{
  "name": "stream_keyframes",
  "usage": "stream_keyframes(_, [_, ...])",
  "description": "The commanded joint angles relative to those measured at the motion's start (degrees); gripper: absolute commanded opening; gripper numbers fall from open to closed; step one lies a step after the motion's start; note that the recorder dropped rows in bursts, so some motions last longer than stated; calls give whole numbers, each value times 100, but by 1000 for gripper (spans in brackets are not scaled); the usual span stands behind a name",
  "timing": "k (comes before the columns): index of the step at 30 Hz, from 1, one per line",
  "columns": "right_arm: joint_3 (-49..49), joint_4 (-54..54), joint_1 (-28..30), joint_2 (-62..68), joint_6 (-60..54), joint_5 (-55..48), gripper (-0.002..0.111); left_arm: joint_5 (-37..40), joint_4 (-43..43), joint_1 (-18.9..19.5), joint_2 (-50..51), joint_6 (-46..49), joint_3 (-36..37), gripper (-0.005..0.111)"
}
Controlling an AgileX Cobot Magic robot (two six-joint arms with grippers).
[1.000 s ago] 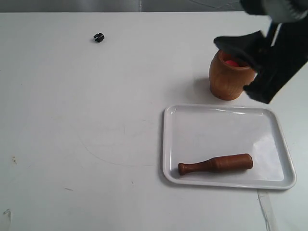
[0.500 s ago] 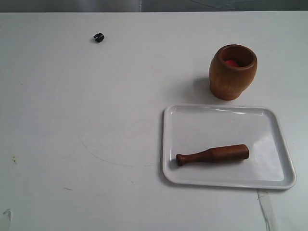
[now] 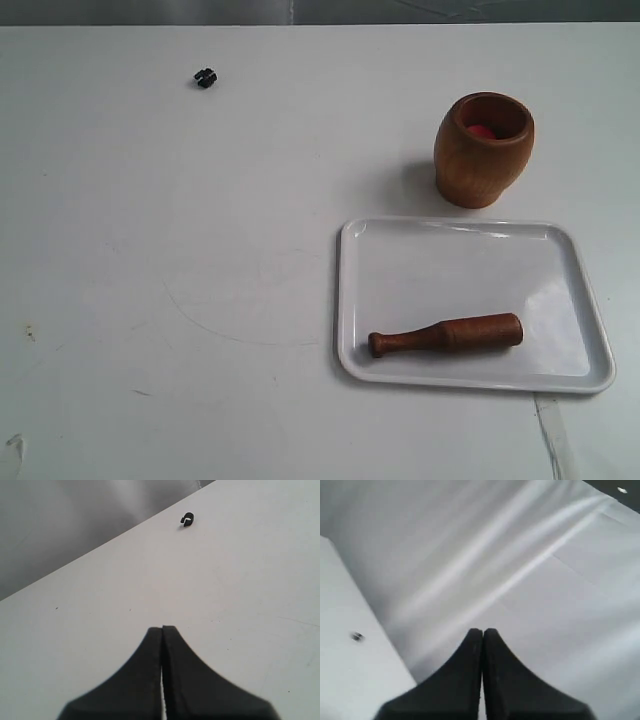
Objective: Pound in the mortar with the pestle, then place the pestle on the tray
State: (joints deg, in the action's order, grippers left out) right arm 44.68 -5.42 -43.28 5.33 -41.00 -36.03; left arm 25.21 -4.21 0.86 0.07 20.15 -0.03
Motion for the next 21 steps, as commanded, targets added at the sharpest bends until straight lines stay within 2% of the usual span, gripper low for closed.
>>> stream_keyframes(1, [-626, -3960, 9, 49, 2523, 361, 0, -17, 42, -44, -7, -47, 3, 0])
stream_keyframes(3, [-814, -4305, 9, 49, 3656, 375, 0, -17, 42, -44, -7, -47, 3, 0])
stream_keyframes(5, [-888, -3696, -5, 49, 4361, 417, 0, -17, 42, -44, -7, -47, 3, 0])
stream_keyframes(6, [-902, -3127, -5, 49, 4339, 417, 0, -17, 42, -44, -7, -47, 3, 0])
stream_keyframes(8, [-902, -1936, -5, 49, 3945, 370, 0, -17, 42, -44, -7, -47, 3, 0])
stream_keyframes(12, [-1012, 581, -5, 49, 1689, 25, 0, -17, 42, -44, -7, -47, 3, 0])
stream_keyframes(15, [-1303, 2027, -5, 49, 566, 23, 0, -17, 42, -44, -7, -47, 3, 0])
stream_keyframes(18, [-1647, 2664, -5, 49, 287, 443, 0, -17, 42, -44, -7, -47, 3, 0])
stream_keyframes(21, [-2074, 2842, -5, 49, 287, 1260, 0, -17, 42, -44, -7, -47, 3, 0])
